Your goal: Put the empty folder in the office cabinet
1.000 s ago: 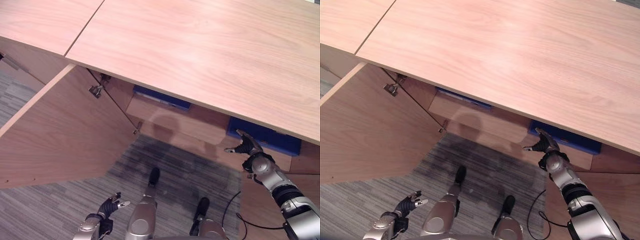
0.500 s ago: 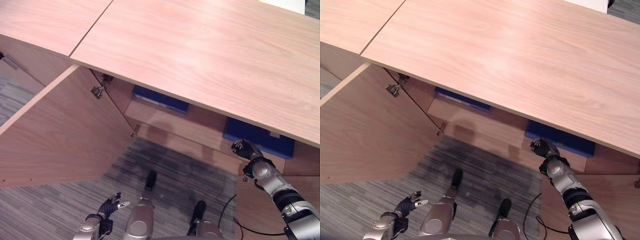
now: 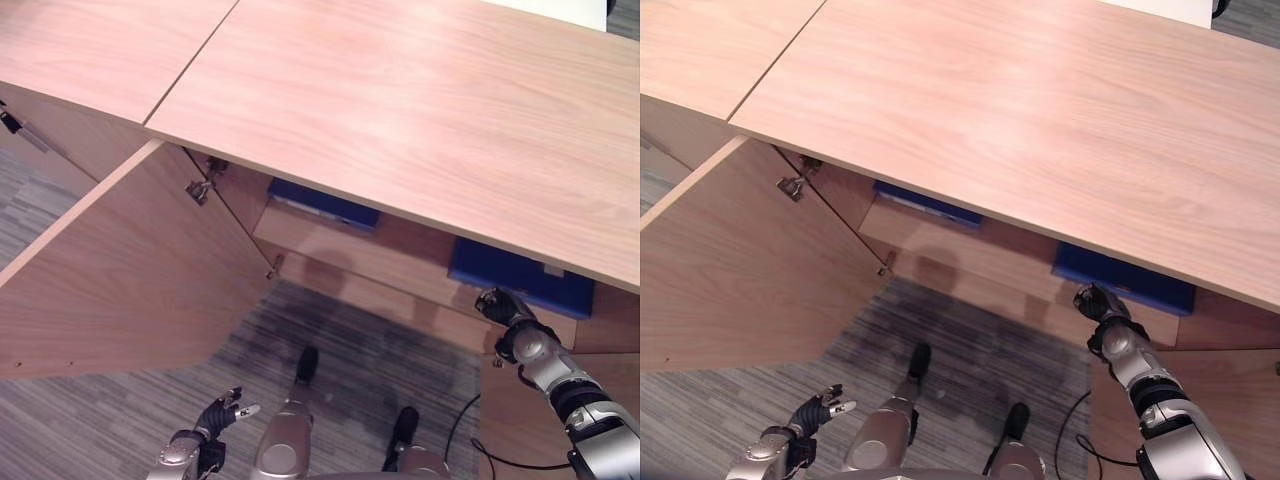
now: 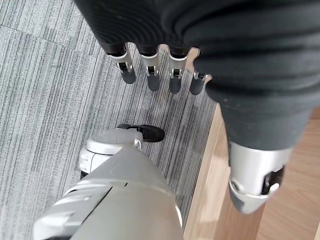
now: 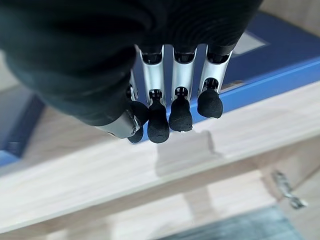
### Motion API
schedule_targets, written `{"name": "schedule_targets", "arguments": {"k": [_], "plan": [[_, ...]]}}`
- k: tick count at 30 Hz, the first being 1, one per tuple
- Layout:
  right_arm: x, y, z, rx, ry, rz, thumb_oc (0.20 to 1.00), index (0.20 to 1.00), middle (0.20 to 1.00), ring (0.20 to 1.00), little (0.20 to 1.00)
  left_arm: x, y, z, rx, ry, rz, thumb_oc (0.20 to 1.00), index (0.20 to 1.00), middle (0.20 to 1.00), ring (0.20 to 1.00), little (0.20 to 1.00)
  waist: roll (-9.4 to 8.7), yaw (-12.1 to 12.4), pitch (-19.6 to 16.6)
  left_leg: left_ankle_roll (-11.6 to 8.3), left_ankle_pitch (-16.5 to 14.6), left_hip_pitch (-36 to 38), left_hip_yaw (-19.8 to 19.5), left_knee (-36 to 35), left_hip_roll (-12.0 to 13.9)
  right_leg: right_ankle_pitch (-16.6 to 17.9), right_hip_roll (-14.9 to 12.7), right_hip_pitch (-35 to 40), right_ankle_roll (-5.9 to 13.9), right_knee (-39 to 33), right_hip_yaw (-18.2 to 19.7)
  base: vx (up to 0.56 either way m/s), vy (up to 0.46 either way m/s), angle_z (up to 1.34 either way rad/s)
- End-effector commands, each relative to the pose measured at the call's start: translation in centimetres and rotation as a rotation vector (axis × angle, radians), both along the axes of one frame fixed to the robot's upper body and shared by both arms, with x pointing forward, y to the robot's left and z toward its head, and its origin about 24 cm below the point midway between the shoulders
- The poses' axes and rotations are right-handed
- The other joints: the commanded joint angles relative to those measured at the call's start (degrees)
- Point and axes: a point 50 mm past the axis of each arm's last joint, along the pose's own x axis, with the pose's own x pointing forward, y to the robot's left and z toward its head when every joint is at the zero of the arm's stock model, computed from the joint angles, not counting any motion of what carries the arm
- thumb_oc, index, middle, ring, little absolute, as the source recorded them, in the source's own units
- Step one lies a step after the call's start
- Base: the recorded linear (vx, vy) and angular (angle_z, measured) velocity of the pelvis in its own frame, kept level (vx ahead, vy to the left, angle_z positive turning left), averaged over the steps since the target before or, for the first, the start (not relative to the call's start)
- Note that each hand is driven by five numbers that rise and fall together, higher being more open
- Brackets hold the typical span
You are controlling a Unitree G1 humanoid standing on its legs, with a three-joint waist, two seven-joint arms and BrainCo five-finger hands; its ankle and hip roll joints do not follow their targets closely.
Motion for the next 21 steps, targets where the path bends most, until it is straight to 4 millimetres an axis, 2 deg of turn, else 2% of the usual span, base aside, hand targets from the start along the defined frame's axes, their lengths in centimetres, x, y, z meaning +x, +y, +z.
{"name": "schedule_targets", "arguments": {"k": [1, 7, 15, 21], "plan": [[1.6, -1.7, 3.3, -0.085, -0.093, -0.021, 0.200, 0.200, 0.200, 0.200, 0.200, 1.1, 1.1, 1.0, 0.033, -0.052, -0.029, 1.000, 1.000, 1.000, 1.000, 1.000, 0.39, 2.02, 1.62, -3.69, -6.47, -1.24, 2.68, 2.69, 5.99, -2.67, -6.50, -7.94, 3.77, 11.16, 1.23, -0.03, 0.006, 0.01], [2.0, -2.7, 4.2, -0.103, -0.109, -0.064, 0.200, 0.200, 0.200, 0.200, 0.200, 2.0, 0.8, 1.4, 0.024, -0.083, -0.043, 1.000, 1.000, 1.000, 1.000, 1.000, 1.69, 2.62, 3.63, -3.72, -5.99, -2.59, 2.51, 3.18, 5.56, -2.69, -6.78, -9.31, 3.73, 12.20, 1.16, -0.03, -0.003, 0.03], [2.4, -4.2, 5.6, -0.112, -0.137, -0.142, 0.200, 0.200, 0.200, 0.200, 0.200, 3.4, 0.0, 2.4, -0.011, -0.151, -0.067, 1.000, 1.000, 1.000, 1.000, 1.000, 4.45, 3.38, 6.76, -3.71, -5.13, -5.31, 2.60, 3.93, 4.78, -2.74, -7.42, -12.18, 3.71, 13.77, 1.47, -0.01, 0.001, 0.01], [3.3, -4.5, 7.2, -0.134, -0.176, -0.146, 0.200, 0.200, 0.200, 0.200, 0.200, 4.0, -0.4, 2.9, -0.028, -0.179, -0.087, 1.000, 1.000, 1.000, 1.000, 1.000, 5.55, 3.49, 8.38, -3.69, -4.88, -6.78, 2.87, 4.43, 4.33, -2.81, -7.92, -14.17, 3.76, 15.01, 1.88, 0.00, 0.000, 0.00]]}}
